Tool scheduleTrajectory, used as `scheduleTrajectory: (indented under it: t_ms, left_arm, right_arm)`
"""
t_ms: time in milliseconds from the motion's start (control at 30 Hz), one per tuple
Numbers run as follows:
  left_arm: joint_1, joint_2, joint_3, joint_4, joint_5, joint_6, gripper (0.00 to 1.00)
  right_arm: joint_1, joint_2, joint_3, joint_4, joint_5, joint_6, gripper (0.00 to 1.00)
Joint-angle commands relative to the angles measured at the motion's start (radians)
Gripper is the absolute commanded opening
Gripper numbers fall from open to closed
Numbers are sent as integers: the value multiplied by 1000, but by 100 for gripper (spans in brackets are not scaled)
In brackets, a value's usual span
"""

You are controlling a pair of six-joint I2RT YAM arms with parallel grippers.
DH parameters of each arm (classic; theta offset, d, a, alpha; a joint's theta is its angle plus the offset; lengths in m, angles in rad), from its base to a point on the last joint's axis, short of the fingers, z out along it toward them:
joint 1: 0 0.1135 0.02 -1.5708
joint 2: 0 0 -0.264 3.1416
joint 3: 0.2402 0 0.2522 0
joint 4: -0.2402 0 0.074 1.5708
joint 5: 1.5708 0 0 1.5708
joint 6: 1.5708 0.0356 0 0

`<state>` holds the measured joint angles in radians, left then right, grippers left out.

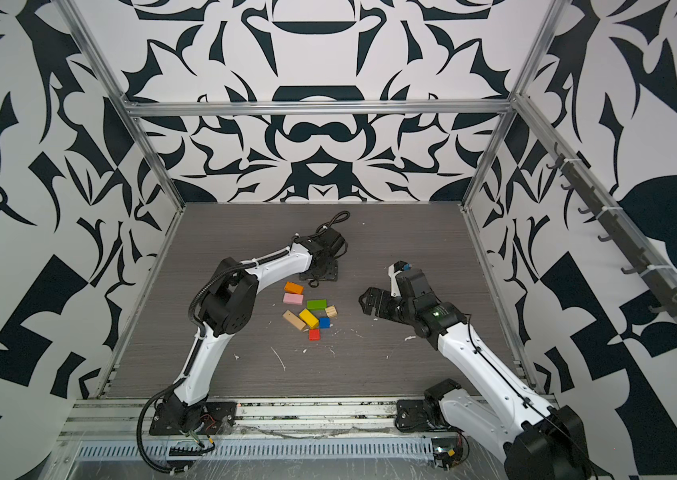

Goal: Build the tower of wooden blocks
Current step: 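Lower the second wooden block onto the placed block with the left gripper, then open the left gripper and lift it back over the block pile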

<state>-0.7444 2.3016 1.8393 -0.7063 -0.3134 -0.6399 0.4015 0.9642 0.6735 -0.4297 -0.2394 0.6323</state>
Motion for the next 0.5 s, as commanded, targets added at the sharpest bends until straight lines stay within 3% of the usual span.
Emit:
scheduleTrajectory:
  t_ms: [0, 300, 467]
  left_arm:
    - [5, 39, -15, -30, 1, -19, 81]
    - [5, 24, -23, -38, -13, -15, 100]
    - [5, 14, -23, -42, -8, -5, 100]
  right_arm:
    - [3, 1, 6, 4, 9, -12, 100]
    - [3, 4, 3, 11, 3, -8, 100]
    - [3, 7, 3, 11, 2, -9, 100]
